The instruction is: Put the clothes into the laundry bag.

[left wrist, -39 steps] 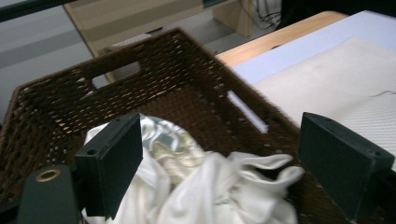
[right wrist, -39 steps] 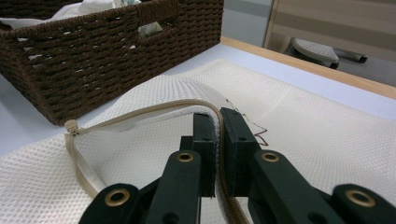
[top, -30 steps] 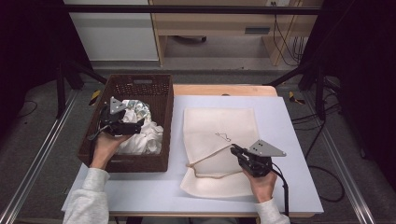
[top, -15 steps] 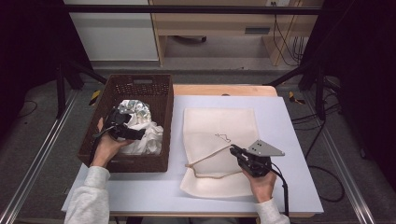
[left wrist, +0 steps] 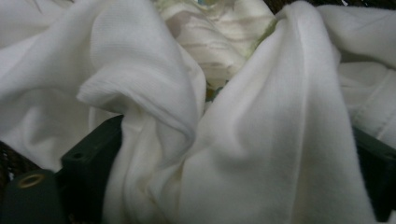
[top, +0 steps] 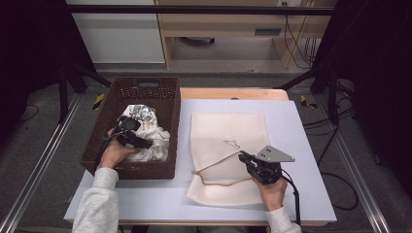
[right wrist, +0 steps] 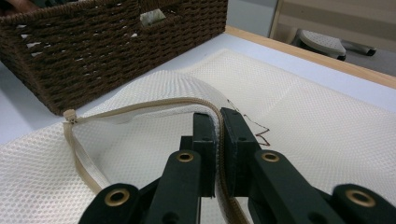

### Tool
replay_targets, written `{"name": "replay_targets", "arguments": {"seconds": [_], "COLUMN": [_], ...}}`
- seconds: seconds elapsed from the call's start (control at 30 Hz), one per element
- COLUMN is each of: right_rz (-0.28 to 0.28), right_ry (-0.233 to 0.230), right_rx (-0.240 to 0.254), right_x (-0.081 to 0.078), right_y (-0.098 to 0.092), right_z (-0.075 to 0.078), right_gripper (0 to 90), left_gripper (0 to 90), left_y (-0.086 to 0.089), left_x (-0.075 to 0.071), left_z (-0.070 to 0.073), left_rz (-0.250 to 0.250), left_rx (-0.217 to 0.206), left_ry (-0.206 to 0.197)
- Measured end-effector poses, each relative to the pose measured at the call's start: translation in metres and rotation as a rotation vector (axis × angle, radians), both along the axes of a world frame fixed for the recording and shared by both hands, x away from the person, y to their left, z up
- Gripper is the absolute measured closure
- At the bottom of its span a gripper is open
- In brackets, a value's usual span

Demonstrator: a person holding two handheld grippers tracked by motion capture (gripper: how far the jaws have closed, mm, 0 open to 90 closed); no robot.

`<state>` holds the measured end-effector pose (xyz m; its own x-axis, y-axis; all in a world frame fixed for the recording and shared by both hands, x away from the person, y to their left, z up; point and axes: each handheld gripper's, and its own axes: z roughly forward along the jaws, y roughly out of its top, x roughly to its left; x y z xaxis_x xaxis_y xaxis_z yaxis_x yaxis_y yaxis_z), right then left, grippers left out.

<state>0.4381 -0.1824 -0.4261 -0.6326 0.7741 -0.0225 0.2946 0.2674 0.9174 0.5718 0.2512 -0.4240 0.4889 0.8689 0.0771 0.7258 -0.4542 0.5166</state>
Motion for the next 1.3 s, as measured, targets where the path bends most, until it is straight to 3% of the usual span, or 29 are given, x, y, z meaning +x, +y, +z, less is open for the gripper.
{"name": "replay_targets", "arguments": {"seconds": [0.07,0.1,0.13,0.23,0.37,0.47,0.67,0.77,0.9,0.97,1.07,1.1,1.13,1.17,1.23,1.27,1.3], "right_rz": [0.000,-0.001,-0.001,-0.003,-0.003,-0.005,-0.008,-0.006,-0.005,-0.004,-0.003,-0.002,-0.002,0.000,0.001,0.002,0.003], "right_ry": [0.001,0.002,0.002,0.002,0.005,0.005,0.007,0.008,0.010,0.012,0.013,0.016,0.016,0.017,0.018,0.020,0.021], "right_rx": [0.000,-0.001,-0.001,0.000,0.002,0.003,0.003,0.003,0.002,0.003,0.004,0.005,0.005,0.005,0.005,0.005,0.003], "right_x": [0.000,0.000,0.000,0.000,0.000,0.000,0.001,0.001,0.001,0.001,0.001,0.001,0.001,0.002,0.002,0.002,0.002], "right_y": [0.000,0.000,0.000,-0.001,-0.002,-0.003,-0.004,-0.003,-0.003,-0.003,-0.003,-0.003,-0.003,-0.003,-0.003,-0.003,-0.003], "right_z": [0.000,0.000,0.000,0.000,0.000,0.000,-0.001,-0.001,-0.001,-0.001,-0.001,-0.001,-0.001,-0.001,-0.001,-0.001,-0.001], "right_gripper": [85.0,85.0,85.0,85.0,85.3,85.3,85.3,85.3,85.2,85.1,85.1,85.0,85.0,85.1,85.1,85.1,85.1], "left_gripper": [13.6,22.5,22.5,41.5,63.5,67.3,64.9,24.8,8.1,6.6,8.7,15.1,15.1,23.9,27.4,35.3,49.1], "left_y": [-0.001,-0.001,-0.002,-0.004,-0.002,-0.003,-0.005,-0.008,-0.004,-0.002,-0.001,-0.001,0.000,0.000,0.000,-0.001,-0.002], "left_x": [0.001,0.001,0.001,-0.002,-0.002,-0.003,-0.004,-0.001,0.003,0.005,0.006,0.006,0.006,0.006,0.006,0.005,0.004], "left_z": [0.000,0.000,0.001,0.005,0.007,0.008,0.009,0.001,-0.001,-0.004,-0.006,-0.006,-0.007,-0.006,-0.004,-0.003,-0.001], "left_rz": [0.003,-0.001,0.001,0.014,0.041,0.041,0.037,0.035,0.081,0.096,0.079,0.075,0.074,0.070,0.061,0.053,0.052], "left_rx": [-0.013,-0.012,-0.009,0.010,-0.005,0.000,0.016,0.071,0.055,0.031,0.014,0.004,-0.013,-0.028,-0.023,-0.018,-0.007], "left_ry": [0.031,0.041,0.045,0.028,0.023,0.018,0.005,-0.003,0.019,0.043,0.066,0.078,0.087,0.104,0.114,0.109,0.103]}}
